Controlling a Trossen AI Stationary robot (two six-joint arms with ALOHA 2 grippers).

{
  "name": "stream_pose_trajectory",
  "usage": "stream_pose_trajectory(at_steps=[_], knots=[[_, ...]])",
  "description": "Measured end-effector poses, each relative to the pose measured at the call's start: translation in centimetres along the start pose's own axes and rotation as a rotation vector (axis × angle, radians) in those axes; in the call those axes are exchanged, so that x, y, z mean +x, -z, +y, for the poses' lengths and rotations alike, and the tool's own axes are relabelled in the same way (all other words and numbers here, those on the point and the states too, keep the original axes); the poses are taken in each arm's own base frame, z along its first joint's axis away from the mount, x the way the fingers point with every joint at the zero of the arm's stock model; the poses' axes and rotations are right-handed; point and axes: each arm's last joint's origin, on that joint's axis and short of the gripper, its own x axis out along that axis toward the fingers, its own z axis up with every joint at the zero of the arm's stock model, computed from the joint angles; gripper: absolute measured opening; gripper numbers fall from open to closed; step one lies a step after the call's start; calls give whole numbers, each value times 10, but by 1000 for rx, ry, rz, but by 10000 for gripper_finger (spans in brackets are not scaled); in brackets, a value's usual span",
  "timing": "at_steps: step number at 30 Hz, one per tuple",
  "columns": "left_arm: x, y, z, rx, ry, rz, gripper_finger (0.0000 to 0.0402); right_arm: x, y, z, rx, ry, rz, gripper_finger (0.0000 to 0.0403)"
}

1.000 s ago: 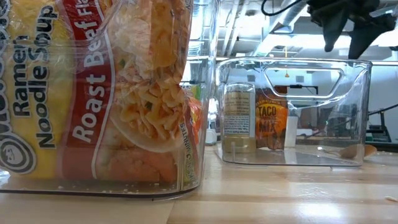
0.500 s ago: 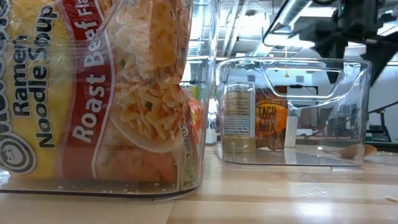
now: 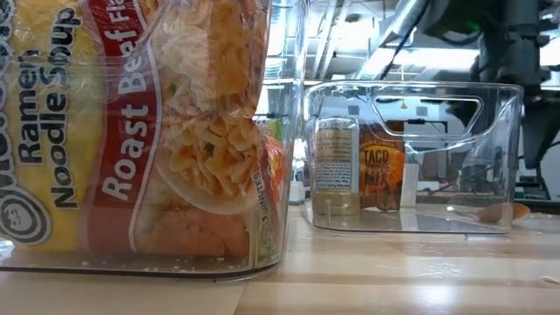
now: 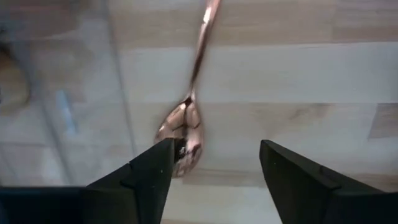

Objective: Pick & Place Food Item
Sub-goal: Put the gold spoon into the white bin

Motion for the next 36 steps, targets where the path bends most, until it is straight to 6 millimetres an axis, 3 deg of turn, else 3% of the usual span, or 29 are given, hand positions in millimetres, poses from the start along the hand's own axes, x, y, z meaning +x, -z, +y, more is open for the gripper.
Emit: stream_pose_trajectory(at_steps=[4, 13, 36], knots=[[0, 0, 0, 0, 0, -1, 314, 14, -2, -8, 53, 22, -6, 211], [0, -3, -1, -23, 8, -30, 314, 42, -12, -10, 137, -101, 29, 184], [0, -3, -1, -37, 8, -29, 314, 55, -26, -15, 140, -130, 11, 175]])
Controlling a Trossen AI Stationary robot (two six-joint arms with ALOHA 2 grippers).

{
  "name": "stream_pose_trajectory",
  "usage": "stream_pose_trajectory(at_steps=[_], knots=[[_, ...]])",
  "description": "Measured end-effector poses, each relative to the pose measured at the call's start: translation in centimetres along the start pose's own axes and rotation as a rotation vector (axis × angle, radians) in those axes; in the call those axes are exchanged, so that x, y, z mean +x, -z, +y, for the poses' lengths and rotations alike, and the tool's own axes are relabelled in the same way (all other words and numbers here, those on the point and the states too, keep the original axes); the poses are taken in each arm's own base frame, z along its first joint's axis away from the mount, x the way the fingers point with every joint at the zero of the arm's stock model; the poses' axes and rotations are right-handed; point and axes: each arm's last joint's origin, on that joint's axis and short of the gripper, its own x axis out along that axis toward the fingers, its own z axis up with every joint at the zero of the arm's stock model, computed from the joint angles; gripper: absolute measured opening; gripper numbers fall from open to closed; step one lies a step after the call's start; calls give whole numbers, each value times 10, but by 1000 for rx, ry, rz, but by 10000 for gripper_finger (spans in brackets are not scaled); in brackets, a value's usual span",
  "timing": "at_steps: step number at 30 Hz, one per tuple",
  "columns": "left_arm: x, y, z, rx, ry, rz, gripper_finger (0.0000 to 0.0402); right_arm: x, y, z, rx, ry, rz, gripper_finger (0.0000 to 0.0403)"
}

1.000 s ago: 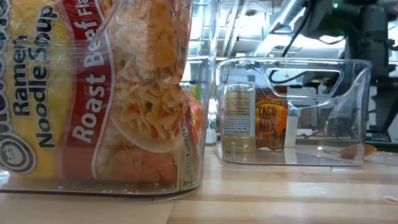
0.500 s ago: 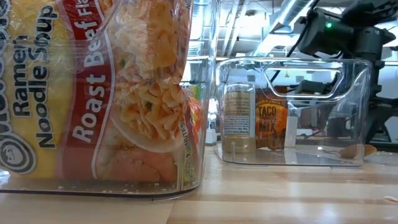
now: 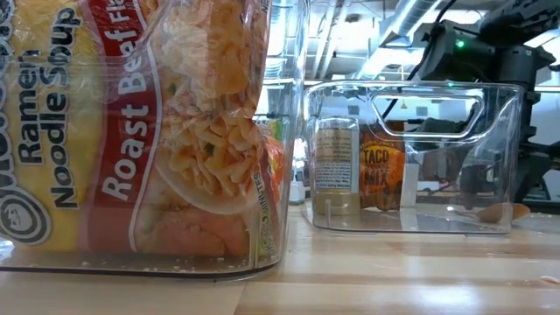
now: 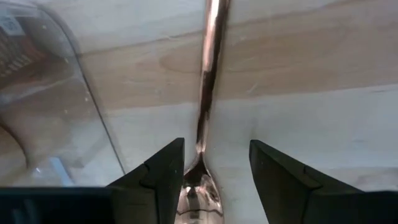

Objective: Pick & Place Food Item
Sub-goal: Put the gold spoon into the white bin

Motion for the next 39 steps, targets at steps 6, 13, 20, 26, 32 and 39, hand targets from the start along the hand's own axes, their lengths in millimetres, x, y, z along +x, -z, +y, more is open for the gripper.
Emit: stream_pose_trajectory(at_steps=[6, 13, 20, 26, 32, 39], knots=[[0, -4, -1, -5, 11, -40, 314, 0, 0, -1, -5, 9, 12, 175], [0, -6, -2, -8, 19, -65, 314, 0, 1, 1, -4, -6, 16, 175], [0, -6, -3, -7, 44, -58, 314, 0, 1, 1, 13, -4, 23, 159], [0, -6, -3, -4, 45, -58, 314, 0, 1, 3, 34, -23, 28, 144], [0, -6, -3, -2, 74, -50, 314, 0, 0, 5, 51, -41, 31, 145], [0, -6, -4, 3, 93, -46, 314, 9, 4, 10, 43, 0, 48, 136]])
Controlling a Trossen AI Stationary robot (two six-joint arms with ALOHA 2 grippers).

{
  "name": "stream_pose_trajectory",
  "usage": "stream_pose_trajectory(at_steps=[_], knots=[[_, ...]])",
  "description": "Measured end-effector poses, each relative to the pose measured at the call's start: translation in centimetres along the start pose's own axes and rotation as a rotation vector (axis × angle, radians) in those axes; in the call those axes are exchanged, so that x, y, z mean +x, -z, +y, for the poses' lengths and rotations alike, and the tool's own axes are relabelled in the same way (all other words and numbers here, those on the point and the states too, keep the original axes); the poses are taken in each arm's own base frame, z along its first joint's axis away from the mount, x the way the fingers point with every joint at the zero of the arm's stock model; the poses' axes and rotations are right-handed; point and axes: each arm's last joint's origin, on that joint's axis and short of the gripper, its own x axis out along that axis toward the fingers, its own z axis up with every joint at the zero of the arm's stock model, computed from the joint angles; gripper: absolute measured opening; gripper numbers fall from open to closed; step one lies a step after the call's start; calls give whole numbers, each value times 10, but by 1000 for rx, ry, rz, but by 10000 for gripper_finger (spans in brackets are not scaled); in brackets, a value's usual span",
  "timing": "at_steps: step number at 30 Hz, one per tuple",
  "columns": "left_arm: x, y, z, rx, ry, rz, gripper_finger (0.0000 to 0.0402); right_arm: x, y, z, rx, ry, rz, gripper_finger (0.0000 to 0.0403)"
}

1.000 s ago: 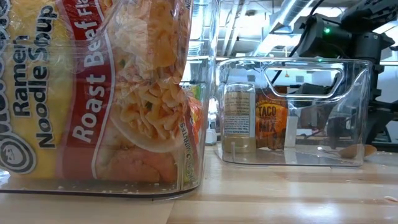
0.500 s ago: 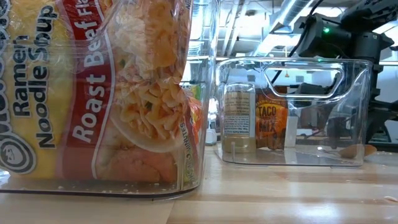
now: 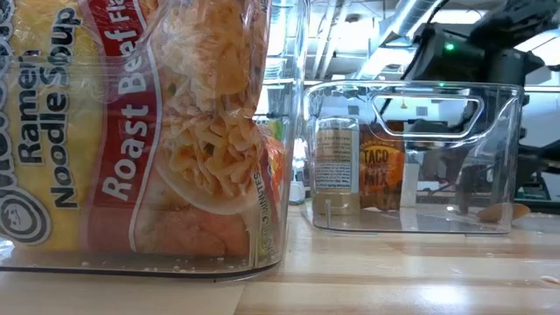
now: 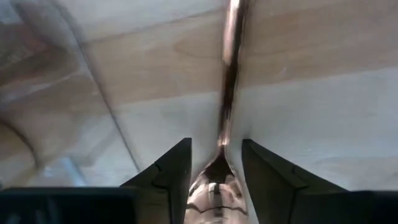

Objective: Pick & Place Food Item
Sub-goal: Put the gold spoon into the white bin

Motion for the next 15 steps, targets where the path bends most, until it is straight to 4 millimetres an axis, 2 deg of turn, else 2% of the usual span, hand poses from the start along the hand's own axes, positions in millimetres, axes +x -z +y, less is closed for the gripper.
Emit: stream_pose_trajectory(at_steps=[6, 15], knots=[[0, 0, -1, 1, 16, -2, 314, 3, 4, 12, -49, 126, -43, 133], [0, 0, -1, 2, 39, 3, 314, 0, 3, 5, -60, 263, -77, 123]])
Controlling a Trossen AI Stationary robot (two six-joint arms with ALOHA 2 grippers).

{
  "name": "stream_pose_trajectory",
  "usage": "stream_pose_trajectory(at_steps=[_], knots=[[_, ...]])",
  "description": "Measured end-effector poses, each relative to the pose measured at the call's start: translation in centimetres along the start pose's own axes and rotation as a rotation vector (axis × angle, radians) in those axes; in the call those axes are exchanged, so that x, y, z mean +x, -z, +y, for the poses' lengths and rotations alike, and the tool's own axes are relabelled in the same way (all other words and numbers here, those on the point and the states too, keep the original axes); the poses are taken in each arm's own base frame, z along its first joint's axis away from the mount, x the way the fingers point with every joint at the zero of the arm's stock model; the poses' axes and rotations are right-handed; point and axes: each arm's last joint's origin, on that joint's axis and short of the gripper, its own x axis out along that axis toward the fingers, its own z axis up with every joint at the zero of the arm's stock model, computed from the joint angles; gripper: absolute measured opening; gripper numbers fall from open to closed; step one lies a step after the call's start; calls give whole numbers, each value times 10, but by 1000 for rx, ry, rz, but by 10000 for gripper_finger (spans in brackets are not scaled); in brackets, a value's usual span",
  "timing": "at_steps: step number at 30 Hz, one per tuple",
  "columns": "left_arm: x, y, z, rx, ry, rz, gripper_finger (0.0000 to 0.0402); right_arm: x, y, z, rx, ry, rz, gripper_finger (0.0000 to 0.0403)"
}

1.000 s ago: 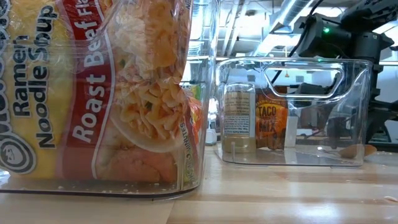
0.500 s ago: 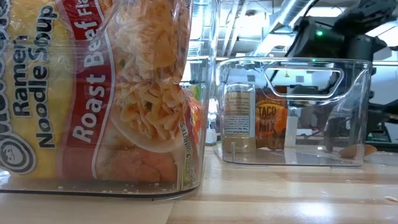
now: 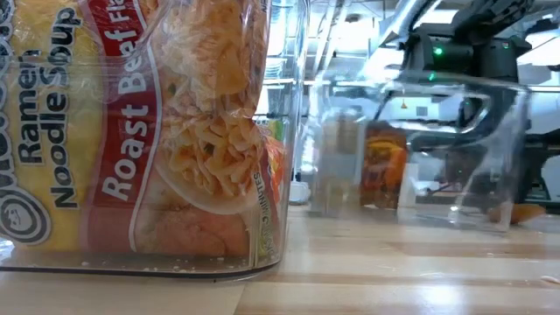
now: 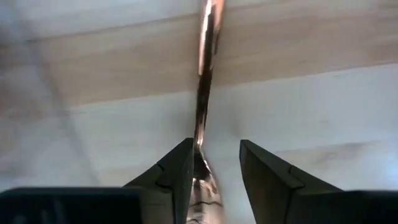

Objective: Pick & Place Food Item
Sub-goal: Put the gold spoon into the white bin

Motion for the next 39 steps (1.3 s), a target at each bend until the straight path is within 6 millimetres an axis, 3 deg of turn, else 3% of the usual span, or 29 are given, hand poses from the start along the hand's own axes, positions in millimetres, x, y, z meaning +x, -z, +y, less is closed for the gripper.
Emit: stream_pose_trajectory(at_steps=[6, 26, 36, 39], knots=[[0, 0, 0, 0, 3, 1, 314, 2, 3, -9, -8, 77, -5, 113], [0, 0, 0, -2, -2, 0, 314, -46, -1, -21, 56, -238, -37, 112], [0, 0, 0, -3, -1, 0, 314, -54, 9, -57, 37, -52, -83, 99], [0, -1, 0, -3, 0, -5, 314, -51, 8, -57, 25, -19, -95, 90]])
